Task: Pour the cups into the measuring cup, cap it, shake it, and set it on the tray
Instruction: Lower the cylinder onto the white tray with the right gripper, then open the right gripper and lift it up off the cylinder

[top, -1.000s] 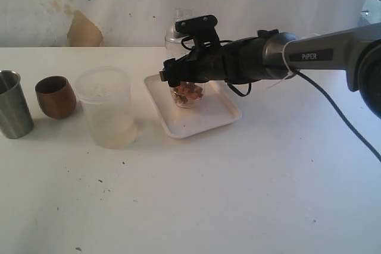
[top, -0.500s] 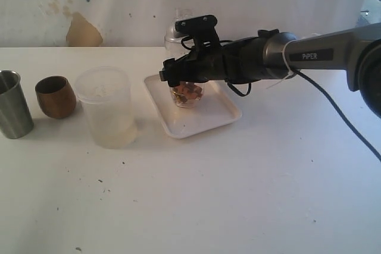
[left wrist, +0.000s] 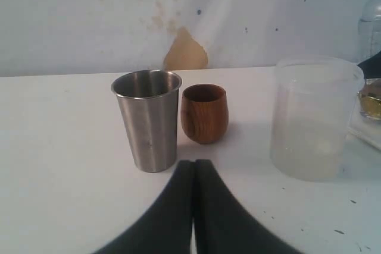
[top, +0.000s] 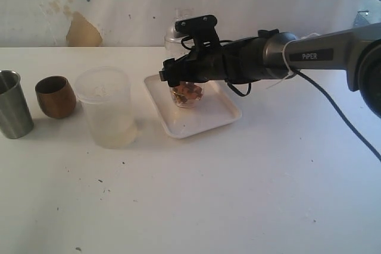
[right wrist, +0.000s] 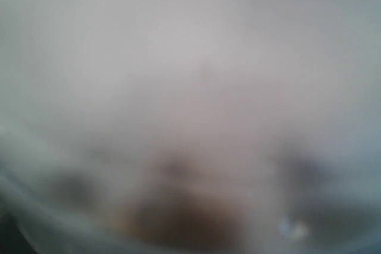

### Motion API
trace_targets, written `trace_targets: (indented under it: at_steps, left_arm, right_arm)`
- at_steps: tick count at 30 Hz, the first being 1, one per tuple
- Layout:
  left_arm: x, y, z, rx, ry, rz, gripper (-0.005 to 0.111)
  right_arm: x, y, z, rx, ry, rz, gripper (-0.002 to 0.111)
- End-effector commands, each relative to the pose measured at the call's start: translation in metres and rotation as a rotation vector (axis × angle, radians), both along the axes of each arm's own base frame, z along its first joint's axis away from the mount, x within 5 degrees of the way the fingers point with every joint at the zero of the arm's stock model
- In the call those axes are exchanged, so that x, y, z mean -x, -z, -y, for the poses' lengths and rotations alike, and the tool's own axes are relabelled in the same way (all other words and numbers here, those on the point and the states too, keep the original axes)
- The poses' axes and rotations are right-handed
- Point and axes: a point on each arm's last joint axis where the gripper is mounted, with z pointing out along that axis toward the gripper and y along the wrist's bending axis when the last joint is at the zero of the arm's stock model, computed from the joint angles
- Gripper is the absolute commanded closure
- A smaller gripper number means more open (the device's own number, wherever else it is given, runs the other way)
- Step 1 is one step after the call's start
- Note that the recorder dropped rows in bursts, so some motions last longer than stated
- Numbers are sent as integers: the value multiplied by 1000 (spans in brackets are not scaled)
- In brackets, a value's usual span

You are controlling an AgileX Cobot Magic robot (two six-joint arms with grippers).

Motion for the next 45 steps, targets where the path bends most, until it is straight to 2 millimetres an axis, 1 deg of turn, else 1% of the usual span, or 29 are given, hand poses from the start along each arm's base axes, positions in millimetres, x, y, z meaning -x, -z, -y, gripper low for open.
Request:
trace_targets:
  at_steps: [1,5,9,12,14,17,20,21,23,25,27,36,38,45]
  left_arm:
    - [0,1,0,-1,0,3,107]
    - [0,1,0,-1,0,3,107]
    - [0,1,0,-1,0,3,107]
    - [0,1,0,-1,0,3,107]
    - [0,1,0,-1,0,3,107]
    - [0,1,0,-1,0,3,107]
    - [0,1,0,-1,0,3,107]
    - [0,1,0,-1,0,3,107]
    - [0,1,0,-1,0,3,107]
    - [0,1,0,-1,0,3,107]
    - [0,1,0,-1,0,3,107]
    - [0,1,0,-1,0,3,107]
    - [0,1,0,-1,0,3,107]
    - [0,1,0,-1,0,3,107]
  right_arm:
    - [-3,-9,2,4,3,28,108]
    - [-4,-9,2,91,-44,69,108]
    - [-5,-12,-5,43,-104,76,108]
    - [-6,-12,-7,8,-96,67,108]
    - [-6,-10,-7,-6,-83,59,103]
    - [-6,-10,-7,-6,-83,59,87]
    - [-7,-10,-5,5,-70,60,58]
    - [-7,-10,-4,12,-59,60,45]
    - [-8,-10,-4,15,-55,60,28]
    - [-8,-10,-4,16,-56,61,18]
    - [-7,-10,-5,17,-66,63,15]
    - [-7,-11,-5,20,-75,69,15]
    - [-7,-15,-4,27,-62,78,15]
    - [-5,-40,0,23,-39,125,15]
